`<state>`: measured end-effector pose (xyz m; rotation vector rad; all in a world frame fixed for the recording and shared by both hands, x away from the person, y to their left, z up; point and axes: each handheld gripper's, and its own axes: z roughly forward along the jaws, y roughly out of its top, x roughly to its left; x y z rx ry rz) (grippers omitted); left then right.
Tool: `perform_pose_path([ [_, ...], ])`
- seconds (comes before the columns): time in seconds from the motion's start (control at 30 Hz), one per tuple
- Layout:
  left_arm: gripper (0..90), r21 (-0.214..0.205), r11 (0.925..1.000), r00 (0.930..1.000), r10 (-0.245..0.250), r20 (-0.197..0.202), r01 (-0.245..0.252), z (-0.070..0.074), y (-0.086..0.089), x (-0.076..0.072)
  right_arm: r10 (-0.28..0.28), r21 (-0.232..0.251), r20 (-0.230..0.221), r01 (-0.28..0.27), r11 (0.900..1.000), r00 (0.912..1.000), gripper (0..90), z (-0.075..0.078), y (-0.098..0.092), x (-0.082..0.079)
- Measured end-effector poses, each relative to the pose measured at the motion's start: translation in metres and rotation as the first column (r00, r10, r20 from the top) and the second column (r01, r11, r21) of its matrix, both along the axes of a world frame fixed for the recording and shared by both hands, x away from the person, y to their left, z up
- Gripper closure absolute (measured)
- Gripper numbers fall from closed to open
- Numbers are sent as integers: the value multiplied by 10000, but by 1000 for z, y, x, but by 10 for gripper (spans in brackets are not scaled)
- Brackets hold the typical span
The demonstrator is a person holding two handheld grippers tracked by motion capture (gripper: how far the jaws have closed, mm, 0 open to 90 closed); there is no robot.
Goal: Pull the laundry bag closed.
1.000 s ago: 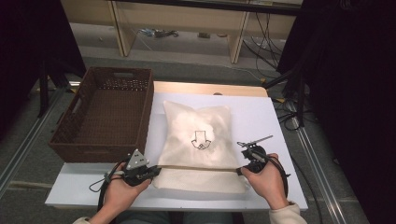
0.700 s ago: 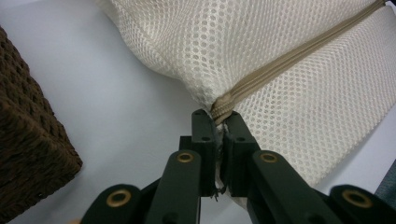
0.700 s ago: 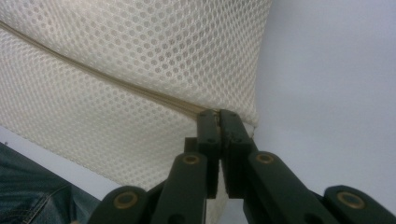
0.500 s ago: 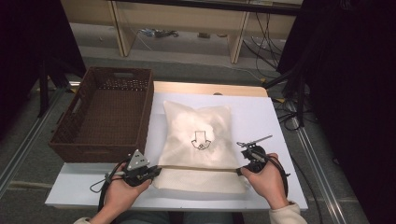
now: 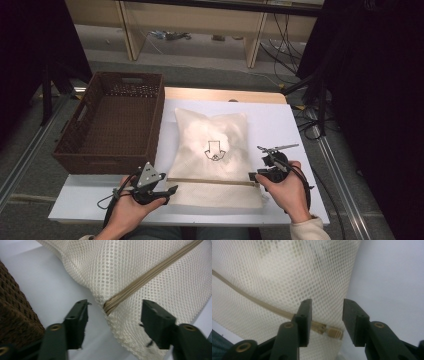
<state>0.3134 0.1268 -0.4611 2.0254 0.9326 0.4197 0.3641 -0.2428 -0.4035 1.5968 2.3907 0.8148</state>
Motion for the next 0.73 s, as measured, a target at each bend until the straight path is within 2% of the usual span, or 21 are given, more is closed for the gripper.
perform_pose_path([
  [0.03,310,147,9998,9995,-99,299,95,2,0,-2,165,32,265,-166,9999,9995,548,-1,-2,1],
  [0.07,277,-17,10000,9991,-83,424,83,3,-1,-3,228,223,401,-237,9995,9989,531,0,-2,1],
  [0.13,216,117,9999,9979,-17,645,10,5,0,-5,277,383,639,-302,9988,9976,511,2,-3,2],
  [0.17,196,288,9996,9971,-103,754,82,7,2,-6,267,473,880,-310,9984,9958,489,3,-4,2],
  [0.2,177,225,9997,9967,-87,803,69,7,3,-6,153,453,1269,-212,9987,9918,476,4,-4,2],
  [0.23,176,225,9997,9967,-87,803,69,7,3,-6,153,453,1269,-212,9987,9918,476,4,-4,2],
  [0.27,176,-6,10000,9949,-66,1006,67,8,4,-8,205,455,1768,-290,9985,9840,467,5,-8,4],
  [0.3,176,113,9999,9947,-115,1025,104,9,7,-9,108,545,1886,-214,9983,9820,467,5,-9,4],
  [0.33,175,-47,10000,9939,-35,1106,40,9,7,-10,55,648,1821,-176,9977,9833,467,5,-11,4],
  [0.37,175,35,10000,9941,-57,1082,53,10,9,-12,-142,682,1698,26,9977,9854,467,5,-11,4],
  [0.4,175,-118,9999,9936,-8,1134,22,9,9,-13,-32,620,1923,-89,9980,9813,468,3,-13,6],
  [0.43,175,-129,9999,9930,18,1178,-2,10,10,-14,-359,754,1589,242,9969,9866,468,4,-13,4],
  [0.47,175,-170,9998,9929,-20,1186,41,9,11,-15,-161,631,1844,45,9980,9827,468,2,-15,7],
  [0.5,177,-143,9999,9930,19,1179,-2,10,12,-16,-199,653,1813,82,9978,9832,469,1,-16,7],
  [0.53,177,-9,10000,9918,-93,1278,95,10,13,-16,-412,757,1546,297,9967,9871,470,1,-15,6],
  [0.57,179,-178,9998,9935,40,1137,-20,9,12,-17,-429,771,1592,309,9965,9863,471,1,-15,7],
  [0.6,181,-130,9999,9931,-11,1172,27,9,13,-17,-631,807,1497,514,9954,9867,473,1,-13,5],
  [0.7,181,-173,9998,9934,-5,1149,25,9,12,-17,-623,867,1551,492,9950,9859,473,0,-13,5],
  [0.73,181,24,9999,9917,-173,1278,171,9,12,-16,-583,914,1550,444,9948,9862,477,0,-13,5],
])
